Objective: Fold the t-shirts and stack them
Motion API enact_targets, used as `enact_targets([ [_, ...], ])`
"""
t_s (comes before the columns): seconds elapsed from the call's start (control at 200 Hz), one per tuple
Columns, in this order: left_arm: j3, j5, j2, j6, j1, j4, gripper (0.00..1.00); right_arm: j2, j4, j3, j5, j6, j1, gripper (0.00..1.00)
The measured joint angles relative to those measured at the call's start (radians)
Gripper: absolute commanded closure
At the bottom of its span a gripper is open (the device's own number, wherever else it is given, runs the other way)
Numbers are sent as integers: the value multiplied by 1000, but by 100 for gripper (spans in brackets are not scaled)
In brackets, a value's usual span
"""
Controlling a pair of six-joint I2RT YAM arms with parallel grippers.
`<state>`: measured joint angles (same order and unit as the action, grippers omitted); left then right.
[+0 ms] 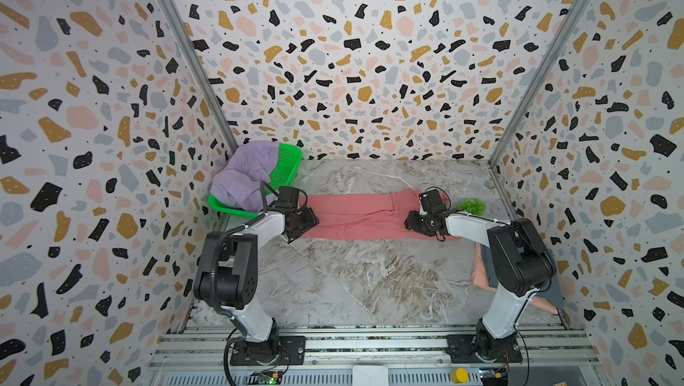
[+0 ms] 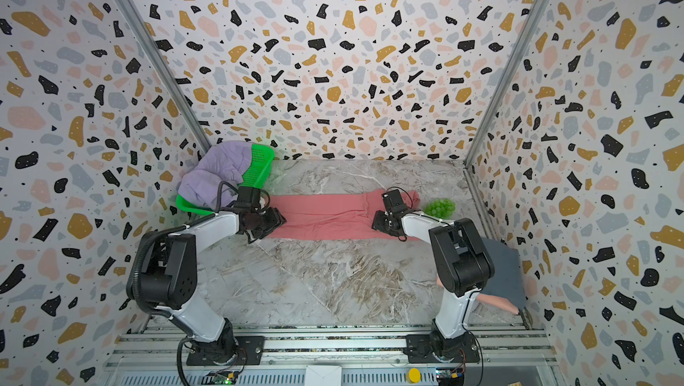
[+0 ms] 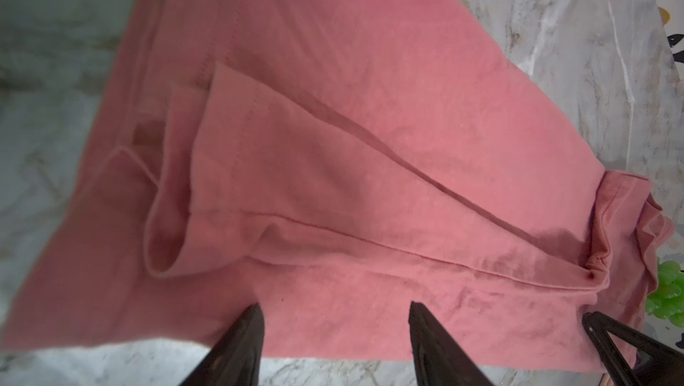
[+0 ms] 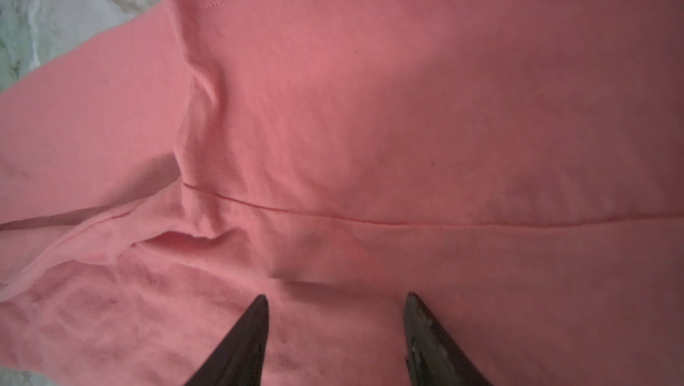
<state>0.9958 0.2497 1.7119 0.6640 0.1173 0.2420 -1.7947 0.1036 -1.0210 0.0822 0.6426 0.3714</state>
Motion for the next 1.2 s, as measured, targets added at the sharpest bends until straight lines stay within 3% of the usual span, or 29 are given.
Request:
enact_targets([
  [0.756,237,-2,219,90,-16,-113,38,34,0,37,-8,4,-16,41],
  [1.016,249,-30,213,-21,-16,-52,38,74,-23,32,-32,3,-24,40],
  [1.201,227,-50,213,-95,-12,-27,38,-21,-30,-104,-22,3,-25,41],
])
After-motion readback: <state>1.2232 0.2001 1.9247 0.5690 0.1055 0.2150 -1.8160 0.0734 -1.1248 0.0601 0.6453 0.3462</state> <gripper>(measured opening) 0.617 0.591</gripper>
